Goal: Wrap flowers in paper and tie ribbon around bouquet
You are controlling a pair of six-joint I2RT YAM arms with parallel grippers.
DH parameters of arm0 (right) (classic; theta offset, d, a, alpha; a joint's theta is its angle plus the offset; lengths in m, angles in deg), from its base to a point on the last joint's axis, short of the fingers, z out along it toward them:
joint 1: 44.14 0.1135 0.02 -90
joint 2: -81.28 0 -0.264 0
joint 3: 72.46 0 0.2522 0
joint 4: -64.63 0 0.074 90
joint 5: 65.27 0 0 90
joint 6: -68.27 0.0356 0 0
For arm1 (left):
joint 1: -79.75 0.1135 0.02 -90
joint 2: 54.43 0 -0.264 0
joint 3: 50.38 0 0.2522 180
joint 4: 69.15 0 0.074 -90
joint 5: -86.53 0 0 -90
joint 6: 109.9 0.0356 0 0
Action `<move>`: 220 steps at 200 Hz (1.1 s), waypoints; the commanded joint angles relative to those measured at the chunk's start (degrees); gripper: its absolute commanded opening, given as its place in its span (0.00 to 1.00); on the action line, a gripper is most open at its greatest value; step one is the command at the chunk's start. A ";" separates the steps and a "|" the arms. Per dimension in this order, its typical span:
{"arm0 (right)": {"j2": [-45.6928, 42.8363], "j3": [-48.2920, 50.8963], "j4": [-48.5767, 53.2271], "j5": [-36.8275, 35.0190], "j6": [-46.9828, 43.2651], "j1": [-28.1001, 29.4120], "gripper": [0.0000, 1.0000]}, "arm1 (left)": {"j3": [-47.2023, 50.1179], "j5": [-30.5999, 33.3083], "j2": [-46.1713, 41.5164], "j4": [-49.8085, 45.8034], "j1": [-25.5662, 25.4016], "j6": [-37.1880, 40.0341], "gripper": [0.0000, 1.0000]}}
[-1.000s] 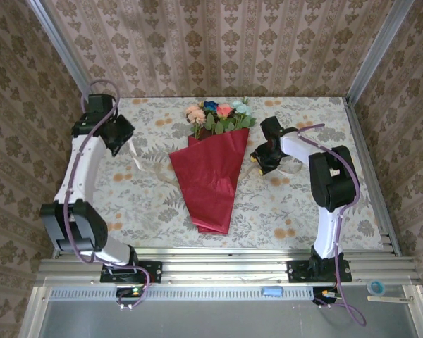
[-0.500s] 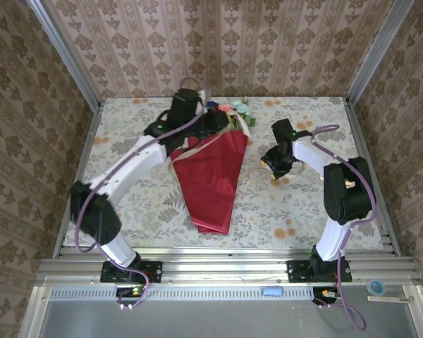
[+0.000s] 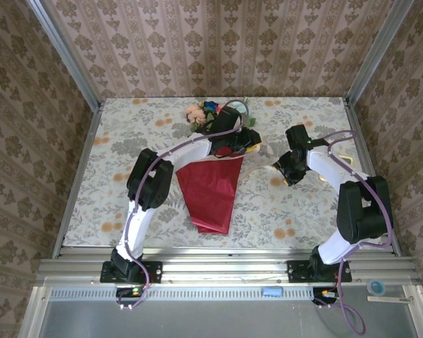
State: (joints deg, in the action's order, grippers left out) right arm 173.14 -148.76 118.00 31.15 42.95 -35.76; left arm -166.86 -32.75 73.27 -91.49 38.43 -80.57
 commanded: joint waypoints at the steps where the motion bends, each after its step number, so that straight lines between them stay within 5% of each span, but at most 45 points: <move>1: -0.92 0.43 1.15 -0.11 -2.70 -0.21 0.49 | -3.71 -1.53 -1.13 -6.31 1.61 1.43 0.44; 27: -0.21 -0.58 1.20 0.27 -4.25 -0.03 0.49 | -3.55 2.56 -7.85 -13.93 2.77 2.39 0.59; 81: 1.80 -6.33 4.19 -2.78 -8.45 -3.66 0.48 | 10.78 8.13 -24.27 -28.04 9.39 -2.15 0.59; 136: 9.79 -18.37 9.85 -6.66 -18.26 -14.61 0.49 | 34.70 7.66 -36.34 -19.63 21.15 -19.97 0.59; 220: 28.77 -37.86 11.68 -4.37 -27.92 -18.31 0.48 | 40.99 9.15 -35.55 -11.82 21.90 -35.35 0.58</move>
State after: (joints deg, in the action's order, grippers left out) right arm 199.13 -182.53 128.52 26.62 18.60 -54.42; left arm -127.86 -24.81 37.86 -105.74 60.24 -109.26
